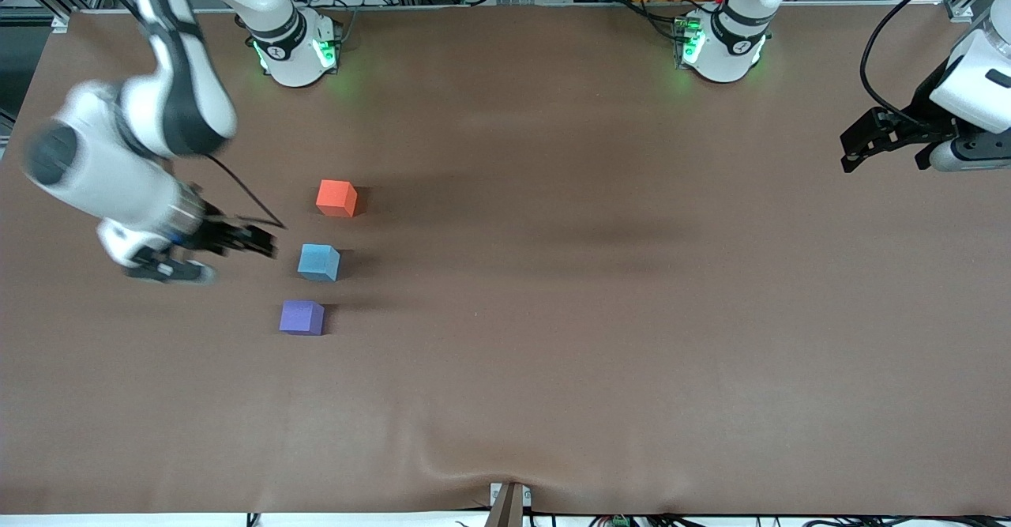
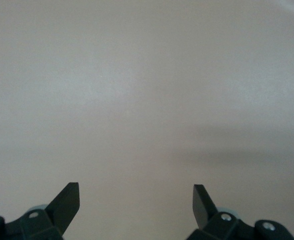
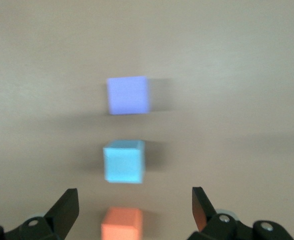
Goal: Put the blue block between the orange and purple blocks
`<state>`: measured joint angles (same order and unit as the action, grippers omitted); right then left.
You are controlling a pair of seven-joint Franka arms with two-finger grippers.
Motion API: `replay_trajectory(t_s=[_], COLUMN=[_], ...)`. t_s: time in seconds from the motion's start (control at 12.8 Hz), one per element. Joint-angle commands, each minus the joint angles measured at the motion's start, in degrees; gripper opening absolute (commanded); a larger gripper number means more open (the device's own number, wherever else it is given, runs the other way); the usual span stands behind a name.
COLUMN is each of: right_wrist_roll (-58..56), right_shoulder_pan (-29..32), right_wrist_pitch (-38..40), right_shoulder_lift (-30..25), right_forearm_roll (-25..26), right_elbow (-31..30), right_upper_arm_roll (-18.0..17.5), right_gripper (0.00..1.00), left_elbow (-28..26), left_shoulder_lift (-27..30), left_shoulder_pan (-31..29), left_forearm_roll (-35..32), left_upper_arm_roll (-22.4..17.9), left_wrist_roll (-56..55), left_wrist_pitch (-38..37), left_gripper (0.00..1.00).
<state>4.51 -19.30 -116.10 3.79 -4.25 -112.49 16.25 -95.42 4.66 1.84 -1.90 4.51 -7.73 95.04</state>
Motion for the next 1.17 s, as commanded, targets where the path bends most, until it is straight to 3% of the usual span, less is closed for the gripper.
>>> replay_trajectory(t_s=[0.0,0.16,0.39,0.55,0.62,0.86,1.09], right_wrist_roll=[-0.56,-0.21,-0.55,-1.52,-3.96,-5.13,-3.11], right_shoulder_pan=[1.81,2.07,3.22,-3.09,0.20,20.22,21.76], right_wrist_pitch=[12.16,20.53,23.54,25.56,26.10,28.21,30.66], right_shoulder_lift=[-4.32,-3.71,-3.53,-3.97,-3.71,-4.05,-4.23], right_forearm_roll=[5.13,5.13,4.87,4.51,2.77,1.17,1.17], right_elbow=[7.33,15.60,20.81,22.39,22.93,22.93,22.93], right_upper_arm_roll=[0.18,0.18,0.79,9.38,7.93,-12.85,-14.93], right_gripper=[1.00,1.00,1.00,1.00,1.00,1.00,1.00], left_elbow=[-1.00,-0.83,-0.47,-0.38,-0.38,-0.30,1.80], left_shoulder_lift=[1.67,1.41,1.41,1.50,1.50,1.50,0.80], left_shoulder_pan=[0.09,0.00,-0.17,-0.18,-0.17,-0.09,-0.09], left_forearm_roll=[1.03,1.20,1.11,1.11,1.11,1.11,1.20], left_upper_arm_roll=[-0.20,-0.12,-0.20,-0.12,-0.12,-0.03,-0.12], left_wrist_roll=[1.66,1.66,1.84,1.75,1.75,1.84,1.66], left_wrist_pitch=[-0.29,-0.29,-0.47,-1.17,-1.26,-1.96,-3.53], left_gripper=[1.00,1.00,1.00,1.00,1.00,1.00,1.00])
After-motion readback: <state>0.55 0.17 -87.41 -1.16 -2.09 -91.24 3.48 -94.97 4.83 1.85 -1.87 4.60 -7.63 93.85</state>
